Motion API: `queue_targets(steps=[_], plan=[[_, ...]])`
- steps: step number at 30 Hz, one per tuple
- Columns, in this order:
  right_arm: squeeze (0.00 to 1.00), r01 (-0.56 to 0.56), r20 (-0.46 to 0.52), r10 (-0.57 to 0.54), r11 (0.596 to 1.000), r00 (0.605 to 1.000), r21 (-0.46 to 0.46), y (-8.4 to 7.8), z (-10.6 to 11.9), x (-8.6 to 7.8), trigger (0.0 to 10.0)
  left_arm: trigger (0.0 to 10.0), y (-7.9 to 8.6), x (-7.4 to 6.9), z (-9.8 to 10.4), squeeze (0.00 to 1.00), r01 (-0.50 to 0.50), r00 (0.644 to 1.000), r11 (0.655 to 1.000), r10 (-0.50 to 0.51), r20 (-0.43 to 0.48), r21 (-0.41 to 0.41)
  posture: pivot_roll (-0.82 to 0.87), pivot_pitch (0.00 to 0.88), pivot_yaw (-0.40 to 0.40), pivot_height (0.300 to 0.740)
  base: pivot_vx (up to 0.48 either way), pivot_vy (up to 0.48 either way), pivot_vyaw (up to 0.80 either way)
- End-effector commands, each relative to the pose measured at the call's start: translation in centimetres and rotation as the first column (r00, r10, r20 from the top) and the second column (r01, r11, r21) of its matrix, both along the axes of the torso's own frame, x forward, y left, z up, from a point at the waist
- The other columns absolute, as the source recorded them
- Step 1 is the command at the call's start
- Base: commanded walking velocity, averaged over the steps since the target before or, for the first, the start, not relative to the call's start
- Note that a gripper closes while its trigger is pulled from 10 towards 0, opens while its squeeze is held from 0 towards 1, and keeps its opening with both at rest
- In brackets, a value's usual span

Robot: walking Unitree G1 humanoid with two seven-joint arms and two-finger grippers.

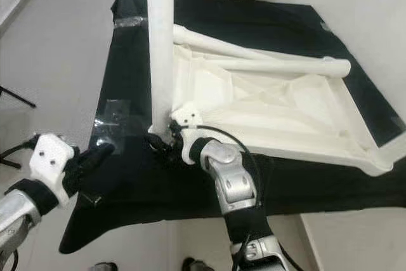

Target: Building children table

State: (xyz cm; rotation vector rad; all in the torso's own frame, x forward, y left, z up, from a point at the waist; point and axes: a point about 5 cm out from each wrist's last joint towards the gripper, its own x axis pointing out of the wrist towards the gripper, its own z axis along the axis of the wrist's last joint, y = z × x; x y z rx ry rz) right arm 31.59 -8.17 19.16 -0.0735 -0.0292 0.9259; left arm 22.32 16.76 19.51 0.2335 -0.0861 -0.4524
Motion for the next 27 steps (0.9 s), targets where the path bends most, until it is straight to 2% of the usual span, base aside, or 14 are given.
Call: queue_targets(steps=[1, 2, 3, 4, 5, 9, 13, 14, 15, 16, 17, 19, 23, 27], plan=[[1.0, -0.007, 0.009, 0.007, 1.0, 1.0, 0.028, -1.2, 0.0, -0.8, 10.0, 10.0, 0.3, 0.2, -0.5, 0.0, -0.04, 0.999, 0.999, 0.04, -0.002, 0.015, 0.12, 0.204, -0.12, 0.74, 0.0, 0.0, 0.0], [0.59, 0.047, -0.005, -0.047, 0.998, 0.999, 0.034, -2.2, -0.9, -1.2, 10.0, 10.0, 1.2, 0.8, -0.5, 0.0, -0.143, 0.99, 0.99, 0.143, 0.014, 0.013, 0.12, 0.204, -0.119, 0.74, 0.0, 0.0, 0.0], [0.59, 0.047, -0.005, -0.047, 0.998, 0.999, 0.034, -2.2, -0.9, -1.2, 10.0, 10.0, 1.2, 0.8, -0.5, 0.0, -0.143, 0.99, 0.99, 0.143, 0.014, 0.013, 0.12, 0.204, -0.119, 0.74, 0.0, 0.0, 0.0], [0.0, 0.055, -0.02, -0.054, 0.997, 0.998, 0.054, -2.5, -1.4, -1.7, 10.0, 10.0, 1.6, 1.1, -0.4, 0.0, -0.188, 0.982, 0.982, 0.188, 0.024, 0.006, 0.11, 0.203, -0.116, 0.74, 0.0, 0.0, 0.0], [0.0, 0.055, -0.02, -0.054, 0.997, 0.998, 0.054, -2.5, -1.4, -1.7, 10.0, 10.0, 1.6, 1.1, -0.4, 0.0, -0.188, 0.982, 0.982, 0.188, 0.024, 0.006, 0.11, 0.203, -0.116, 0.74, 0.0, 0.0, 0.0], [0.0, 0.048, -0.055, -0.04, 0.987, 0.998, 0.152, -2.4, -2.1, -3.2, 10.0, 10.0, 2.4, 1.5, -0.8, 0.0, -0.265, 0.964, 0.964, 0.265, 0.019, -0.011, 0.09, 0.199, -0.112, 0.74, 0.0, 0.0, 0.0], [0.0, 0.193, -0.099, -0.175, 0.959, 0.979, 0.206, -3.3, -3.0, -3.2, 10.0, 10.0, 2.8, 1.7, -1.8, 0.0, -0.345, 0.939, 0.938, 0.344, -0.022, -0.035, 0.08, 0.195, -0.109, 0.74, 0.0, 0.0, 0.0], [0.0, 0.193, -0.099, -0.175, 0.959, 0.979, 0.206, -3.3, -3.0, -3.2, 10.0, 10.0, 2.8, 1.7, -1.8, 0.0, -0.345, 0.939, 0.938, 0.344, -0.022, -0.035, 0.08, 0.195, -0.109, 0.74, 0.0, 0.0, 0.0], [0.0, 0.288, -0.109, -0.27, 0.931, 0.957, 0.223, -4.1, -3.0, -2.9, 10.0, 10.0, 2.8, 1.8, -2.2, 0.0, -0.351, 0.936, 0.936, 0.349, -0.042, -0.041, 0.07, 0.192, -0.107, 0.74, 0.0, 0.48, 0.0], [0.0, 0.288, -0.109, -0.27, 0.931, 0.957, 0.223, -4.1, -3.0, -2.9, 10.0, 10.0, 2.8, 1.8, -2.2, 0.0, -0.351, 0.936, 0.936, 0.349, -0.042, -0.041, 0.07, 0.192, -0.107, 0.74, 0.0, 0.48, 0.0], [0.0, 0.335, -0.108, -0.319, 0.914, 0.942, 0.227, -4.6, -3.0, -2.9, 10.0, 10.0, 2.7, 1.9, -2.4, 0.0, -0.349, 0.937, 0.937, 0.347, -0.043, -0.035, 0.06, 0.191, -0.103, 0.74, 0.0, 0.48, 0.0], [0.0, 0.335, -0.108, -0.319, 0.914, 0.942, 0.227, -4.6, -3.0, -2.9, 10.0, 10.0, 2.7, 1.9, -2.4, 0.0, -0.349, 0.937, 0.937, 0.347, -0.043, -0.035, 0.06, 0.191, -0.103, 0.74, 0.0, 0.48, 0.0], [0.0, 0.425, -0.118, -0.409, 0.875, 0.905, 0.233, -5.5, -3.2, -2.9, 10.0, 10.0, 2.2, 1.9, -3.0, 0.0, -0.333, 0.942, 0.943, 0.332, -0.039, -0.01, 0.06, 0.185, -0.095, 0.74, 0.0, 0.48, 0.0], [0.0, 0.456, -0.107, -0.443, 0.859, 0.89, 0.233, -5.7, -3.1, -3.0, 10.0, 10.0, 2.1, 1.9, -3.1, 0.0, -0.328, 0.944, 0.945, 0.328, -0.037, -0.011, 0.06, 0.181, -0.093, 0.74, 0.0, 0.48, 0.0]])
